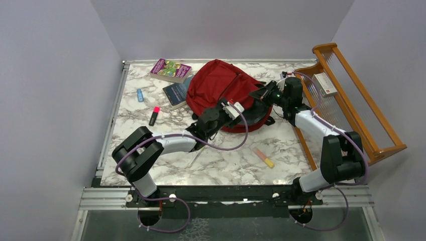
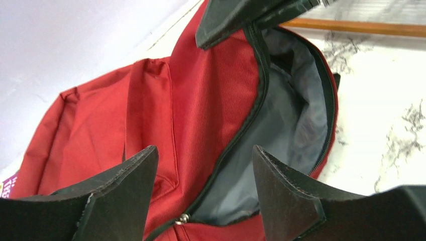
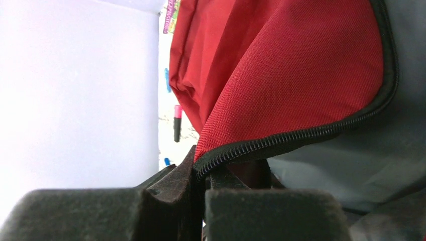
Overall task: Pack the student bag
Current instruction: Adjust the student bag at the center of the board.
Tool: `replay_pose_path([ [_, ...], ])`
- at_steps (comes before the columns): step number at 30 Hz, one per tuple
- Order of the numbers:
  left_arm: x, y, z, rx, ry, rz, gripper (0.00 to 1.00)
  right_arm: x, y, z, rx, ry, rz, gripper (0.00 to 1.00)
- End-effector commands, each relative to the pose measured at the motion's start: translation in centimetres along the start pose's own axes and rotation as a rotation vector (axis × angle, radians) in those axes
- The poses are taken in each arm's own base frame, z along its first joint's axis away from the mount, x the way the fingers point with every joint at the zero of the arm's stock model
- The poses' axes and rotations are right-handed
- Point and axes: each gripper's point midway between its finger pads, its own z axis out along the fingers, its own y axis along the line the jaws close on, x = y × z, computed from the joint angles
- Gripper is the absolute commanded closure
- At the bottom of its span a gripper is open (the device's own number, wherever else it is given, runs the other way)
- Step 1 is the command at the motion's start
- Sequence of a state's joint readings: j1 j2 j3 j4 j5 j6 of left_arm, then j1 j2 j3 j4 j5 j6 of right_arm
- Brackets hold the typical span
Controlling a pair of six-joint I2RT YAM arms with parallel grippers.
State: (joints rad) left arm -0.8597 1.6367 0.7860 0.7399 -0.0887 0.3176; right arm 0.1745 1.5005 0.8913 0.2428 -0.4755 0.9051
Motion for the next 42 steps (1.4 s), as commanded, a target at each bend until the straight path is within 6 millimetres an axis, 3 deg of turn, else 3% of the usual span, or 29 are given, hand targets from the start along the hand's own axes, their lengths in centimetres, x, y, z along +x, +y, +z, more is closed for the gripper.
replay_pose_path([
  [1,-2.4,1.5,1.8,-0.073,-0.068,0.001,0.29,-2.8,3.3,-0.1,-0.075,-0.083,0.135,0.97],
  [8,-1.9,2.0,4.1,-0.126,-0.065,0.019,0.23,-3.7,4.0,0.2,-0.062,-0.090,0.261,0.97],
  [11,-1.5,2.0,4.6,-0.145,-0.060,0.037,0.13,-3.8,4.4,0.2,-0.069,-0.087,0.279,0.97],
  [17,-0.7,1.6,5.5,-0.190,-0.039,0.099,0.10,-3.9,5.2,-0.1,-0.091,-0.078,0.304,0.97],
  [24,0.2,2.9,6.9,-0.353,-0.004,0.205,0.11,-3.4,5.1,-0.1,-0.094,-0.057,0.314,0.97],
  [28,0.4,3.5,7.3,-0.427,0.001,0.248,0.22,-3.2,5.0,-0.1,-0.094,-0.051,0.313,0.97],
  [31,0.4,3.8,6.9,-0.460,-0.003,0.268,0.37,-3.2,4.5,-0.1,-0.079,-0.059,0.305,0.97],
  [36,1.1,3.7,5.1,-0.463,-0.002,0.249,0.64,-3.6,3.4,0.1,-0.036,-0.100,0.273,0.95],
  [42,1.5,3.3,2.5,-0.432,0.001,0.198,0.86,-4.5,2.0,0.7,0.024,-0.144,0.198,0.92],
])
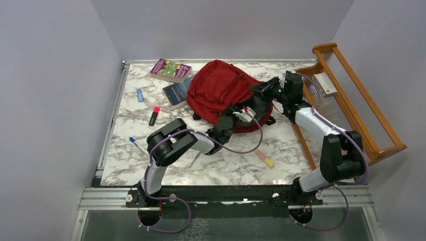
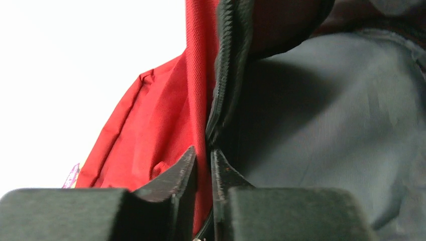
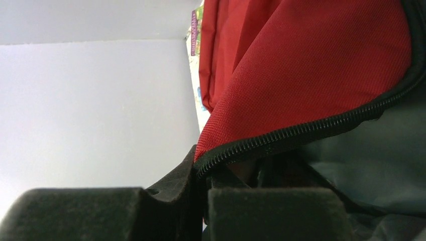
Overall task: Pack the student bag
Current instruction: Adjust the student bag at the center of the board.
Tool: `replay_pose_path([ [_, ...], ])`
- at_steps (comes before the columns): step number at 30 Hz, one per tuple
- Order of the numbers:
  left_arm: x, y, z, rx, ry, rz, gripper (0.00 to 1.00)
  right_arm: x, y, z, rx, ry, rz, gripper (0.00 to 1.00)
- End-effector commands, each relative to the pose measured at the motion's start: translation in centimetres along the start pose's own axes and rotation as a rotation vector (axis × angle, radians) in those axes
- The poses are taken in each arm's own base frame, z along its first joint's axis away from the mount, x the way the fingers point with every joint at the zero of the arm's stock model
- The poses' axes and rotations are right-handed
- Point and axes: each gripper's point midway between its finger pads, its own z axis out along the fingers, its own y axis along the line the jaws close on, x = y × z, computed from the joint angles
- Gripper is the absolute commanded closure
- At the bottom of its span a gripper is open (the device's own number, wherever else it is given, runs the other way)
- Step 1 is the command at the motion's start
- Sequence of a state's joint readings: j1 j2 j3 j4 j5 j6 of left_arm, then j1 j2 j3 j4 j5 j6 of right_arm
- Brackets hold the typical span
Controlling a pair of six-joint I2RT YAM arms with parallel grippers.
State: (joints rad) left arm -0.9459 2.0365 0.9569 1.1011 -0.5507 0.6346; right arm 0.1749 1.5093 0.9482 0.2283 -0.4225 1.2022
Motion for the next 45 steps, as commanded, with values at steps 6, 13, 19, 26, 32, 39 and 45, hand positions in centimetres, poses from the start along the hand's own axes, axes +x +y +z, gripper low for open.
replay_pose_path([
  [6,-2.6,2.2,-3.3,0.055,-0.046,-0.103,1.00,-3.2,-0.4,0.9,0.061,-0.105,-0.230,0.77],
  [13,-2.2,1.9,-3.8,0.271,0.002,-0.320,1.00,-4.0,-0.8,-1.0,0.105,-0.157,-0.431,0.51],
  [19,-1.0,3.1,-3.6,0.346,0.049,-0.521,1.00,-3.2,-1.3,-3.7,0.110,-0.186,-0.486,0.48],
  [26,-0.7,3.7,-3.6,0.374,0.067,-0.655,1.00,-1.1,-2.4,-5.9,0.095,-0.139,-0.552,0.51],
  [32,-0.5,4.0,-3.3,0.366,0.076,-0.700,1.00,0.4,-4.7,-7.0,0.140,-0.099,-0.539,0.69],
  [39,0.2,5.1,-3.0,0.326,0.099,-0.779,1.00,1.6,-6.7,-7.6,0.194,-0.026,-0.572,0.75],
  [45,0.3,5.7,-2.7,0.314,0.101,-0.812,1.00,3.3,-7.8,-7.0,0.184,0.070,-0.537,0.83],
])
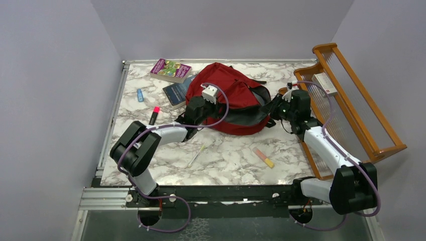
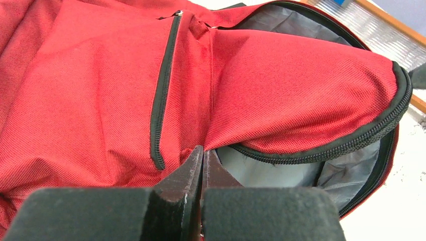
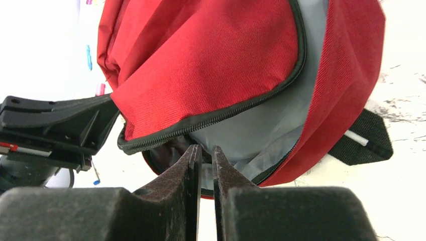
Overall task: Pack the student bag
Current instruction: Adjust the student bag at the center of the board.
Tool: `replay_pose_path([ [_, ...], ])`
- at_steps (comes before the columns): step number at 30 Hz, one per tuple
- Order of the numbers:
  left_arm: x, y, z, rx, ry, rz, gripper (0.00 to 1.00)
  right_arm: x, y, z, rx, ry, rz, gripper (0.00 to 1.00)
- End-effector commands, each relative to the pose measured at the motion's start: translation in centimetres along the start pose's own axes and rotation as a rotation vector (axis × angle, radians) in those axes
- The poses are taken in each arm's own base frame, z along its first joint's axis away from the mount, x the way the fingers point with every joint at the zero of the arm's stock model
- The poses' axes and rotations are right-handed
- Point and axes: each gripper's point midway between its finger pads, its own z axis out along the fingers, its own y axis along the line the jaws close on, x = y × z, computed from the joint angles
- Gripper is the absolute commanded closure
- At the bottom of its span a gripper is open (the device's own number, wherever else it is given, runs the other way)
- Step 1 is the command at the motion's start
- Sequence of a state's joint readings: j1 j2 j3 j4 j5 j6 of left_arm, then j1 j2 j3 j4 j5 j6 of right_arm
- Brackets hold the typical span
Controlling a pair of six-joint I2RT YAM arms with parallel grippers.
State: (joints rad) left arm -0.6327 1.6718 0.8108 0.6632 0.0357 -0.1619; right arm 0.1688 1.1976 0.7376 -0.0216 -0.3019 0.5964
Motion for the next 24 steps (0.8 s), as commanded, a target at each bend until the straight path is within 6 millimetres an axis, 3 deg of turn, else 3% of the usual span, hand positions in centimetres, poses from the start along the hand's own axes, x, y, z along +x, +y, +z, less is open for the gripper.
replay_pose_path([
  [1,-2.2,-0.3,-0.3,0.017,-0.054,-0.046,1.00,1.9,-0.2,0.4,-0.026,0.088,0.011,0.83],
  [7,-2.2,-0.7,-0.3,0.039,-0.052,-0.051,1.00,2.8,-1.0,2.5,-0.034,0.104,0.078,0.82],
  [14,-1.9,-2.7,-0.6,0.162,-0.033,-0.003,0.99,2.7,-0.7,6.7,-0.114,0.080,0.309,0.68],
  [20,-1.1,-3.1,-2.0,0.183,-0.024,0.096,0.55,1.6,2.3,8.2,-0.274,0.129,0.383,0.68],
  [24,-1.2,-2.8,-3.2,0.154,-0.030,0.159,0.36,1.1,4.3,8.0,-0.356,0.158,0.340,0.67],
])
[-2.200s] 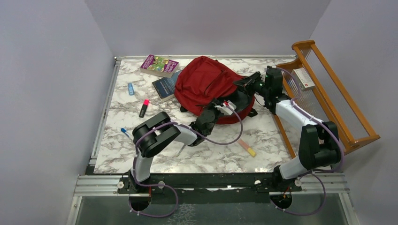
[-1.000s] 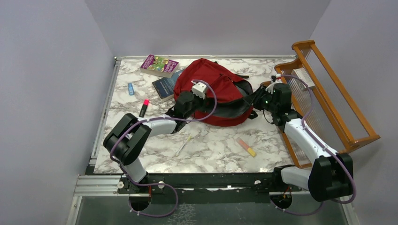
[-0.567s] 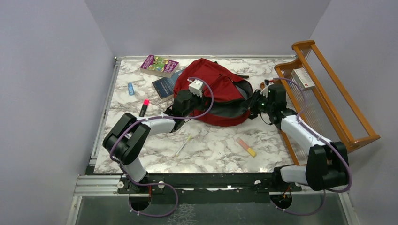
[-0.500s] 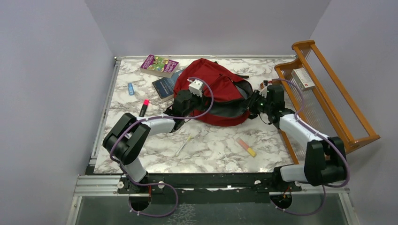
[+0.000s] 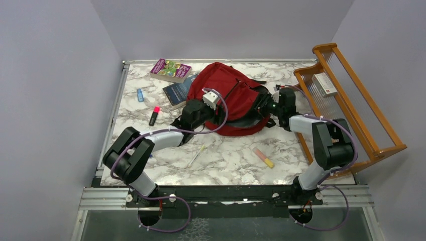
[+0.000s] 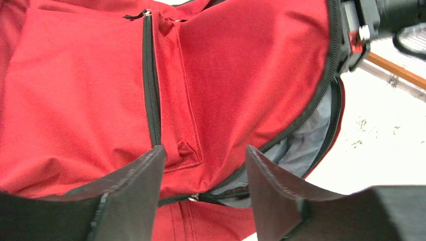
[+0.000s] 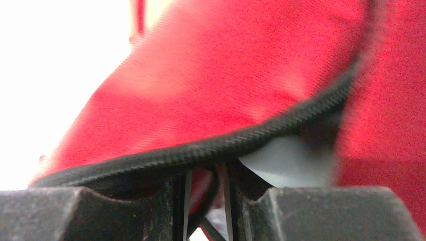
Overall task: Pack the student bag
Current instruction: Adjust the student bag at the center of the board.
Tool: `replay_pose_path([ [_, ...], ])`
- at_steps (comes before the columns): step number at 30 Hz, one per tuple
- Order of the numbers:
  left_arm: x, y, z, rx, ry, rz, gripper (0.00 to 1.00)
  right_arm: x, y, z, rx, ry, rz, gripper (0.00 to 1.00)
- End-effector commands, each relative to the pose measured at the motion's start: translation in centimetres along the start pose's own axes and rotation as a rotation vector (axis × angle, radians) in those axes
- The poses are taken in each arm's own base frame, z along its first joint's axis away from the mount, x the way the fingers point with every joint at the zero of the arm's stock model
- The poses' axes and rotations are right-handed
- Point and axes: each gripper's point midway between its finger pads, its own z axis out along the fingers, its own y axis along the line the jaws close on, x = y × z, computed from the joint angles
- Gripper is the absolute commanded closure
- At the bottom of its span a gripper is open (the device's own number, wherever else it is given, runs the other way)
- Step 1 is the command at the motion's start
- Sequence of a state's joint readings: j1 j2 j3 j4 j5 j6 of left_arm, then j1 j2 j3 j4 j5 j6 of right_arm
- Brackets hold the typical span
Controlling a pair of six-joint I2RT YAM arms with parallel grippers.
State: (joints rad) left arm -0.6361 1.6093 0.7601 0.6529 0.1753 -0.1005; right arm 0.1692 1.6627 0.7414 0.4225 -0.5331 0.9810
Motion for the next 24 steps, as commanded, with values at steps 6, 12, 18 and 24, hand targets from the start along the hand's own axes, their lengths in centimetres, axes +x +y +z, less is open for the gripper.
replay_pose_path([
  [6,-1.8,-0.9,-2.4,0.002,-0.041,0.175,0.31,2.7,6.9,-0.8,-0.280,0.199,-0.099,0.67],
  [12,-1.5,-3.1,-2.3,0.015,-0.039,0.250,0.26,5.2,4.1,-0.8,-0.167,0.270,-0.122,0.67],
  [18,-0.6,-3.8,-1.7,-0.004,-0.018,0.280,0.23,5.6,1.8,0.1,-0.084,0.263,-0.126,0.67],
  [24,0.1,-3.4,-0.6,-0.054,0.003,0.304,0.09,5.4,3.6,0.5,-0.163,0.281,-0.117,0.66],
])
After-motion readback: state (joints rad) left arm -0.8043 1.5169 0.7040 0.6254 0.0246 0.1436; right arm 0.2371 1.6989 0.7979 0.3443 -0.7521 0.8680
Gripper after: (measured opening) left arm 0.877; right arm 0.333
